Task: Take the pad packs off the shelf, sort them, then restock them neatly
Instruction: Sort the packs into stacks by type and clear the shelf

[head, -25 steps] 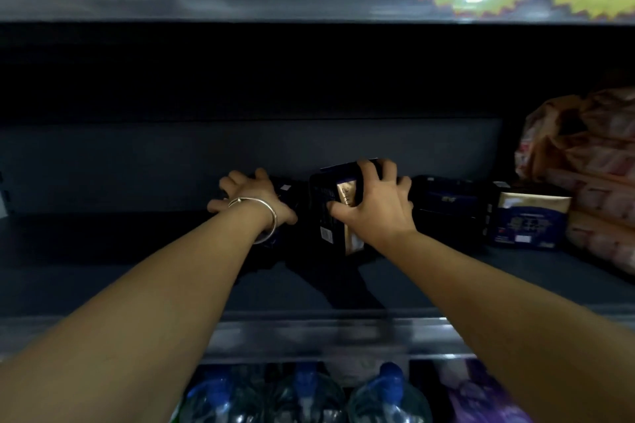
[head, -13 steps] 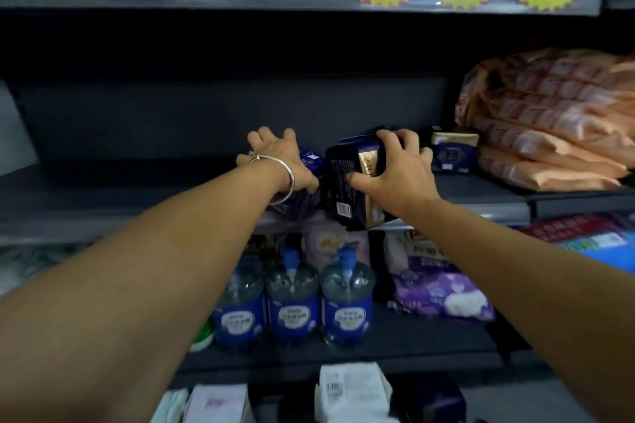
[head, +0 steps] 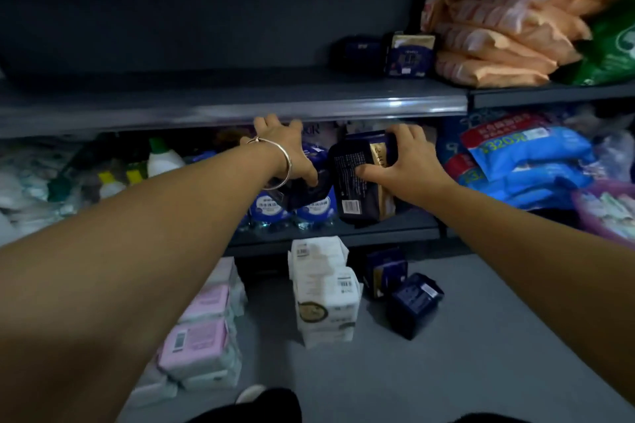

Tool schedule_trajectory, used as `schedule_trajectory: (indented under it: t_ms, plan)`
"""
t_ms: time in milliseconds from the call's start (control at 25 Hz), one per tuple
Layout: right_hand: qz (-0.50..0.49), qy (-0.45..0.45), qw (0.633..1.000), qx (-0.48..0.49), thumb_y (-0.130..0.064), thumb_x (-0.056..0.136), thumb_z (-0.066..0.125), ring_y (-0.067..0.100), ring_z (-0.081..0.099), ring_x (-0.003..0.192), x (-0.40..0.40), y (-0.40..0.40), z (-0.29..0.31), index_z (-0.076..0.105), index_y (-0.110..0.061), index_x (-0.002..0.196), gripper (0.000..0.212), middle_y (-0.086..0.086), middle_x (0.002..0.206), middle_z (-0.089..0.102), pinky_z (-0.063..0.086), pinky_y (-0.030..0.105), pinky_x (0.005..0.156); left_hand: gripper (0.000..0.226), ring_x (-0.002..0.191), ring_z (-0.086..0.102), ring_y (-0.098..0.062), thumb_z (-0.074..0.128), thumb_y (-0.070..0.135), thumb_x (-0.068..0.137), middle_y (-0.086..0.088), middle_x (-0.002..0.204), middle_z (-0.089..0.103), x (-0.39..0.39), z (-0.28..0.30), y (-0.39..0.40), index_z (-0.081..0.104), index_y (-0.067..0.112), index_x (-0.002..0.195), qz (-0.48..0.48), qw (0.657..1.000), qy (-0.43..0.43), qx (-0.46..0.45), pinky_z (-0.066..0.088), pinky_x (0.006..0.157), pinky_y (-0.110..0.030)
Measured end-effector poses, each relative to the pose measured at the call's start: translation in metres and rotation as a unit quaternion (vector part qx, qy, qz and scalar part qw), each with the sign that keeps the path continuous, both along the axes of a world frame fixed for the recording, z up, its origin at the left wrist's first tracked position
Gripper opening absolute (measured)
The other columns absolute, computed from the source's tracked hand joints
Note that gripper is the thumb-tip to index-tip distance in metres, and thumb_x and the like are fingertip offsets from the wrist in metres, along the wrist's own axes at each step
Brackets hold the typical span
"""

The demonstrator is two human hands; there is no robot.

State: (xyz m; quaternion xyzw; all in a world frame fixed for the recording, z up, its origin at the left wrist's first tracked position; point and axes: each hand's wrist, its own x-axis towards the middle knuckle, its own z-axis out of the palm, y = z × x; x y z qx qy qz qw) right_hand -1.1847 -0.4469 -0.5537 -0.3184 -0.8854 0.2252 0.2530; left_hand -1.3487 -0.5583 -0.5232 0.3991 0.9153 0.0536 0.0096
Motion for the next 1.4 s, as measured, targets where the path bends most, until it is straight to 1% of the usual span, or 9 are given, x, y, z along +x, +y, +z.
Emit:
schedule_trajectory:
  t_ms: [160,440,600,720,840,880,1000,1280,1400]
  plan:
    - [-0.004,-0.04,0.998,-0.049,-0.048,0.075,0.072,0.028,0.038,0.126,0.028,0.026,-0.043,0.036,-0.014,0.138,0.081,0.007,0.138,0.035,0.038,0.042,0.104,0.095,0.125,0.024,-0.035,0.074,0.057,0.061,-0.015,0.133,0.027,0.024,-0.038,0.03,0.03,0.024,0.138,-0.026,0.996,-0.008,-0.087,0.038,0.101,-0.051]
    - [-0.098,-0.112,0.975,-0.167,-0.055,0.072,0.069,0.036,0.041,0.123,0.07,0.085,-0.112,0.038,-0.01,0.137,0.085,0.012,0.136,0.037,0.039,0.048,0.103,0.095,0.131,0.018,-0.036,0.074,0.055,0.062,-0.016,0.137,0.024,0.055,-0.111,0.097,0.03,0.022,0.139,-0.061,0.989,-0.049,-0.128,0.036,0.103,-0.052]
    - [-0.177,-0.102,0.933,-0.296,-0.055,0.073,0.069,0.035,0.049,0.116,0.085,0.114,-0.162,0.043,-0.006,0.13,0.08,0.014,0.132,0.042,0.044,0.045,0.098,0.094,0.125,0.023,-0.033,0.075,0.051,0.061,-0.012,0.13,0.028,0.063,-0.145,0.136,0.03,0.021,0.138,-0.117,0.979,-0.022,-0.163,0.038,0.097,-0.048]
    - [-0.213,-0.033,0.883,-0.417,-0.054,0.066,0.073,0.033,0.058,0.104,0.084,0.131,-0.205,0.049,-0.005,0.122,0.078,0.015,0.117,0.056,0.051,0.045,0.09,0.093,0.125,0.023,-0.03,0.075,0.047,0.062,-0.011,0.132,0.027,0.061,-0.169,0.163,0.03,0.022,0.138,-0.159,0.967,0.021,-0.197,0.034,0.095,-0.046]
    - [-0.236,0.027,0.835,-0.496,-0.044,0.08,0.068,0.03,0.058,0.092,0.077,0.141,-0.235,0.051,-0.009,0.091,0.041,0.012,0.094,0.057,0.05,0.04,0.077,0.091,0.123,0.024,-0.029,0.076,0.046,0.06,-0.011,0.131,0.029,0.054,-0.188,0.184,0.033,0.022,0.136,-0.178,0.962,0.048,-0.204,0.033,0.094,-0.045]
    - [-0.24,0.036,0.823,-0.513,-0.042,0.083,0.066,0.03,0.059,0.092,0.074,0.143,-0.243,0.05,-0.01,0.091,0.036,0.012,0.095,0.058,0.05,0.041,0.078,0.091,0.123,0.025,-0.03,0.076,0.046,0.059,-0.011,0.131,0.029,0.051,-0.192,0.189,0.034,0.022,0.136,-0.176,0.963,0.053,-0.198,0.033,0.094,-0.045]
    - [-0.236,0.063,0.797,-0.552,-0.039,0.089,0.06,0.034,0.058,0.097,0.066,0.144,-0.264,0.05,-0.01,0.114,0.04,0.014,0.11,0.058,0.053,0.05,0.079,0.091,0.124,0.024,-0.03,0.077,0.046,0.059,-0.012,0.131,0.029,0.045,-0.204,0.202,0.034,0.022,0.136,-0.167,0.969,0.057,-0.175,0.033,0.095,-0.045]
    - [-0.234,0.01,0.786,-0.573,-0.019,0.097,0.051,0.04,0.052,0.11,0.059,0.139,-0.274,0.042,-0.006,0.126,0.033,0.017,0.117,0.048,0.054,0.049,0.072,0.09,0.121,0.027,-0.03,0.078,0.046,0.056,-0.011,0.127,0.032,0.036,-0.223,0.212,0.037,0.025,0.133,-0.15,0.983,0.017,-0.106,0.034,0.097,-0.045]
    - [-0.227,-0.056,0.835,-0.497,-0.015,0.096,0.049,0.035,0.054,0.108,0.057,0.142,-0.269,0.041,-0.007,0.13,0.035,0.018,0.125,0.05,0.054,0.045,0.078,0.091,0.123,0.026,-0.03,0.08,0.046,0.055,-0.01,0.129,0.031,0.034,-0.228,0.214,0.037,0.027,0.134,-0.132,0.989,-0.015,-0.064,0.034,0.098,-0.045]
